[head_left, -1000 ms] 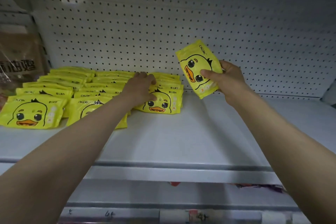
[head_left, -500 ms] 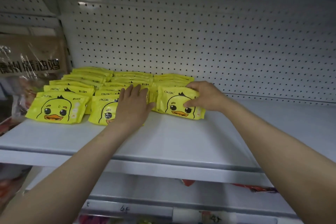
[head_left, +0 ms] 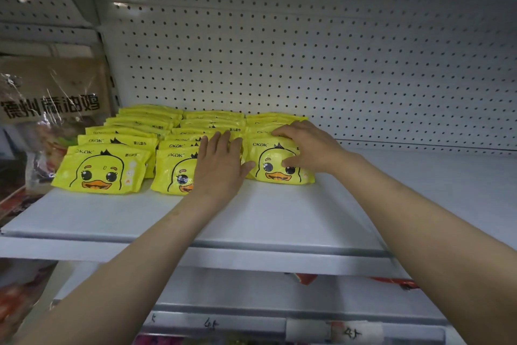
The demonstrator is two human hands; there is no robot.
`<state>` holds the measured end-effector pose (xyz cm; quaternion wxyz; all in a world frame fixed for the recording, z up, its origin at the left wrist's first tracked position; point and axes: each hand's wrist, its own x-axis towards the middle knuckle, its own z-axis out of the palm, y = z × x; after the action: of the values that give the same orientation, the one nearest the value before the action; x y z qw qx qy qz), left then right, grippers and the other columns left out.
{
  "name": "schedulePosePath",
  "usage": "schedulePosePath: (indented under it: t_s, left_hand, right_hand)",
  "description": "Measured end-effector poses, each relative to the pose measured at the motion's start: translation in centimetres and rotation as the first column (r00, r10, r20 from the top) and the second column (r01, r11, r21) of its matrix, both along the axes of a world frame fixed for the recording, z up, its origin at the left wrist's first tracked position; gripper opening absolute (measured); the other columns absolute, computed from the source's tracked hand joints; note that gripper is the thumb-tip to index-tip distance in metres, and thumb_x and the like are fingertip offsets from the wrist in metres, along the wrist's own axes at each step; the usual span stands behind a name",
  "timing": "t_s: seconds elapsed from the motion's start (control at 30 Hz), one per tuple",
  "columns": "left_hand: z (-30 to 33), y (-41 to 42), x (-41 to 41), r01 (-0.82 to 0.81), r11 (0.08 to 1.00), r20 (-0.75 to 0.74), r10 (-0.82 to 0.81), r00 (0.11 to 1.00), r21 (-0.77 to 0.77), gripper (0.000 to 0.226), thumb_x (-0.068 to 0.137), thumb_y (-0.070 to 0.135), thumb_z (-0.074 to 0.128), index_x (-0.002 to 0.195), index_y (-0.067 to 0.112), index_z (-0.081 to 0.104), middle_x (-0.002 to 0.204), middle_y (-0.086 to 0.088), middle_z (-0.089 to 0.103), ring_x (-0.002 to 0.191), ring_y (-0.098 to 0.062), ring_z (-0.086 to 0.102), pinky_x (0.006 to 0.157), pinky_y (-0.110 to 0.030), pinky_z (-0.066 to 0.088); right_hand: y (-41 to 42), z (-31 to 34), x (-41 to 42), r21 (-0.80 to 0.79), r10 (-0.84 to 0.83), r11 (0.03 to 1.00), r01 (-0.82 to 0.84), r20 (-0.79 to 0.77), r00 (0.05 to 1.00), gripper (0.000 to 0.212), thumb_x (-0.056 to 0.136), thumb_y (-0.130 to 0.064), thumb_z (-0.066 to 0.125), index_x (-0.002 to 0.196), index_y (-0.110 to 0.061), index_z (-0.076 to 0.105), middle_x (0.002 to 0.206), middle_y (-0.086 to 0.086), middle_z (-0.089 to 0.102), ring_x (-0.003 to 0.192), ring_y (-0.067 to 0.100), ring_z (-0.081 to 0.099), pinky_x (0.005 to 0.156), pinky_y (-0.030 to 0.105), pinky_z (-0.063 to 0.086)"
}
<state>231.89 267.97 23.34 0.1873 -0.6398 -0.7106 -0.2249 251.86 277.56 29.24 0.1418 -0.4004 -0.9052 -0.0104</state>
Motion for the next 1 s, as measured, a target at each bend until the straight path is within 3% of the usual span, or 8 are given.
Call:
schedulePosePath:
  t_s: [0.33, 0.5, 0.7, 1.0]
  left_hand:
    - [1.5, -0.8, 0.6, -0.021, 0.992, 0.023, 0.024, 0.999, -0.124, 0.065, 0.095, 0.054, 0.042, 0.146, 0.016, 0.032, 0.156, -0.013, 0.023, 0.146, -0.031, 0.014, 0.119, -0.046, 0.005]
    - [4.5, -2.7, 1.1, 0.004, 0.977, 0.137, 0.025, 0.99, -0.212, 0.066, 0.094, 0.052, 0.045, 0.146, 0.012, 0.033, 0.153, -0.015, 0.029, 0.141, -0.033, 0.023, 0.116, -0.045, 0.019]
    - [7.8, -9.3, 1.7, -0.009, 0.992, 0.304, 0.048, 0.951, -0.129, 0.065, 0.086, 0.043, 0.066, 0.139, 0.013, 0.043, 0.135, -0.016, 0.049, 0.126, -0.034, 0.044, 0.099, -0.045, 0.042]
    - [7.7, -26.5, 1.4, -0.181, 0.983, 0.312, 0.163, 0.936, 0.029, 0.065, 0.074, 0.031, 0.078, 0.132, 0.02, 0.052, 0.127, -0.012, 0.056, 0.116, -0.032, 0.052, 0.094, -0.041, 0.044]
  right_hand:
    - [-2.4, -0.3, -1.2, 0.082, -0.114, 0.991, 0.102, 0.156, 0.981, 0.07, 0.088, -0.029, 0.066, 0.149, -0.03, 0.031, 0.146, 0.0, 0.041, 0.138, 0.023, 0.031, 0.096, 0.039, 0.043]
    - [-4.4, 1.5, -1.2, -0.003, -0.17, 0.985, 0.173, 0.168, 0.971, 0.081, 0.086, -0.025, 0.066, 0.154, -0.03, 0.022, 0.156, 0.003, 0.03, 0.143, 0.027, 0.026, 0.109, 0.046, 0.038]
    - [-10.5, 5.5, -0.8, 0.044, -0.019, 0.999, 0.017, 0.047, 0.999, 0.065, 0.09, -0.025, 0.063, 0.149, -0.03, 0.035, 0.152, 0.005, 0.038, 0.14, 0.026, 0.032, 0.11, 0.04, 0.034]
    - [-24.2, 6.4, -2.0, 0.06, 0.281, 0.958, -0.279, -0.027, 0.959, 0.06, 0.09, -0.037, 0.064, 0.145, -0.026, 0.042, 0.151, 0.005, 0.042, 0.14, 0.026, 0.034, 0.114, 0.039, 0.03]
